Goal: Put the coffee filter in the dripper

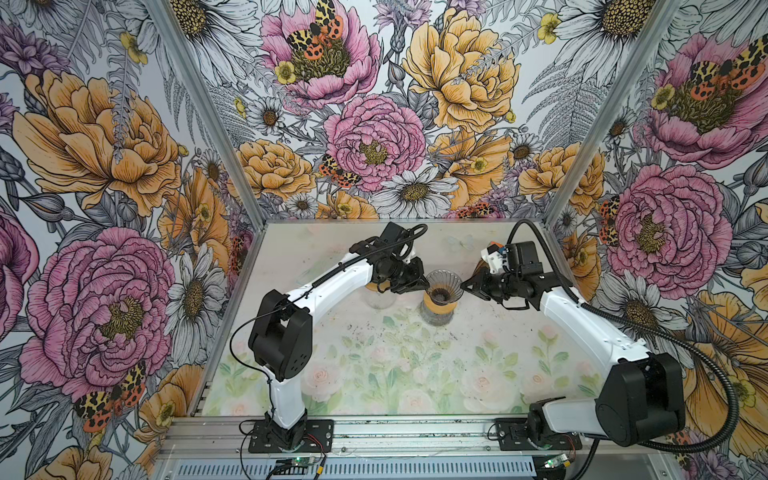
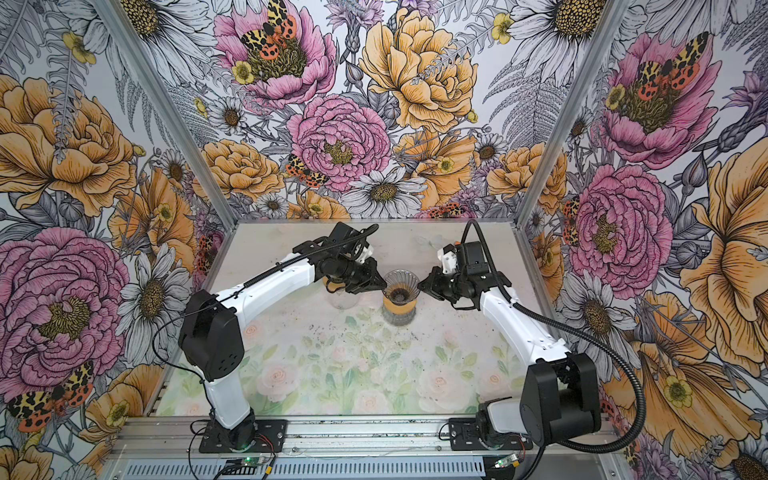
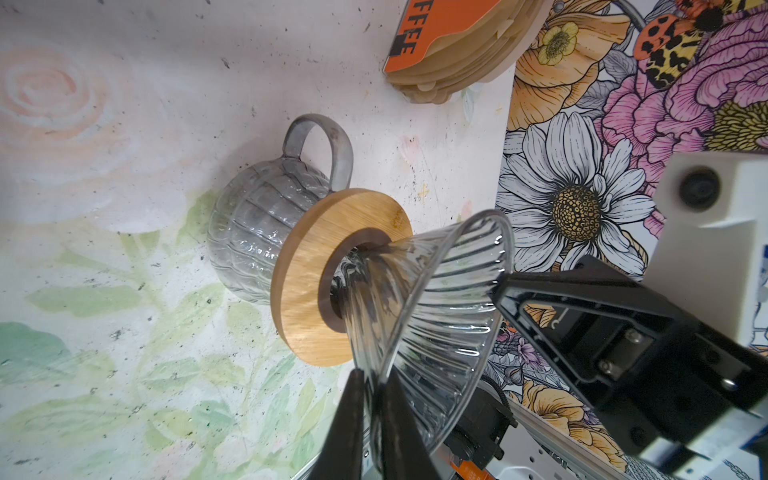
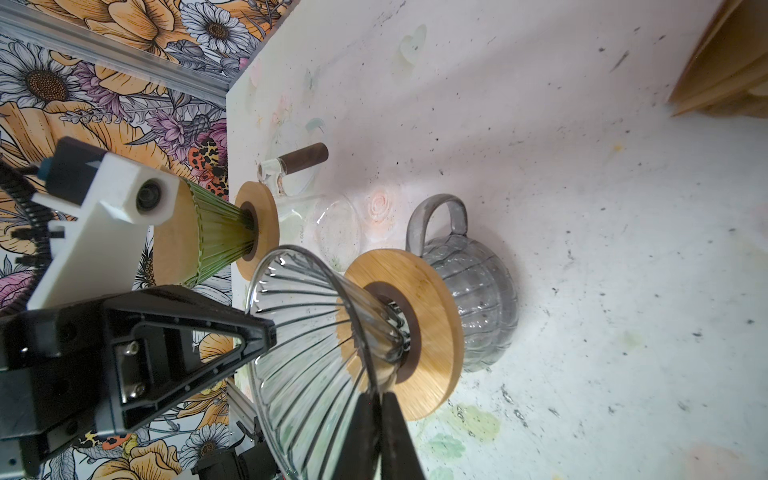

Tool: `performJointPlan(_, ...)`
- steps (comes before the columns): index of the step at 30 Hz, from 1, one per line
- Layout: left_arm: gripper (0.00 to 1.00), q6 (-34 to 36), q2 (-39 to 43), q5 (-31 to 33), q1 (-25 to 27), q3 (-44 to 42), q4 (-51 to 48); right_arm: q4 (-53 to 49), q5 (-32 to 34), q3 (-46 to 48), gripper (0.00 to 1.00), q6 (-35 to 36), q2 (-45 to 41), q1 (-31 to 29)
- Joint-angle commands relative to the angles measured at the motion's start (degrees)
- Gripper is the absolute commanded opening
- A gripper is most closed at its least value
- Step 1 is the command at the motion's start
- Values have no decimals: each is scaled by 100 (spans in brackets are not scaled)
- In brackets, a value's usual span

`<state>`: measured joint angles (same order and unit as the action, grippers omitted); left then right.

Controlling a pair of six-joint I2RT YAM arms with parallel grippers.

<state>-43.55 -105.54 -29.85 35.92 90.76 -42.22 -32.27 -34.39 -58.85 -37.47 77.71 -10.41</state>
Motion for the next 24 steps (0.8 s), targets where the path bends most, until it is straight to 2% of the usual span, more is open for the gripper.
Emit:
performJointPlan(1,11,-12,67,97,-49,-8,73,19,29,82,7,47,-52,31)
performJointPlan(5,11,-13,67,102,-60,-6,73,19,34,83,9,39,-41,39)
performJointPlan(16,22,-18,68,114,-82,-1,70,19,15,-25,16,38,-49,32)
performJointPlan(18,24,-22,279,121,-79,-6,69,19,7,-30,17,43,-71,33)
performJointPlan(24,36,20,395,122,-104,7,65,1,116,-18,23,9,-140,40)
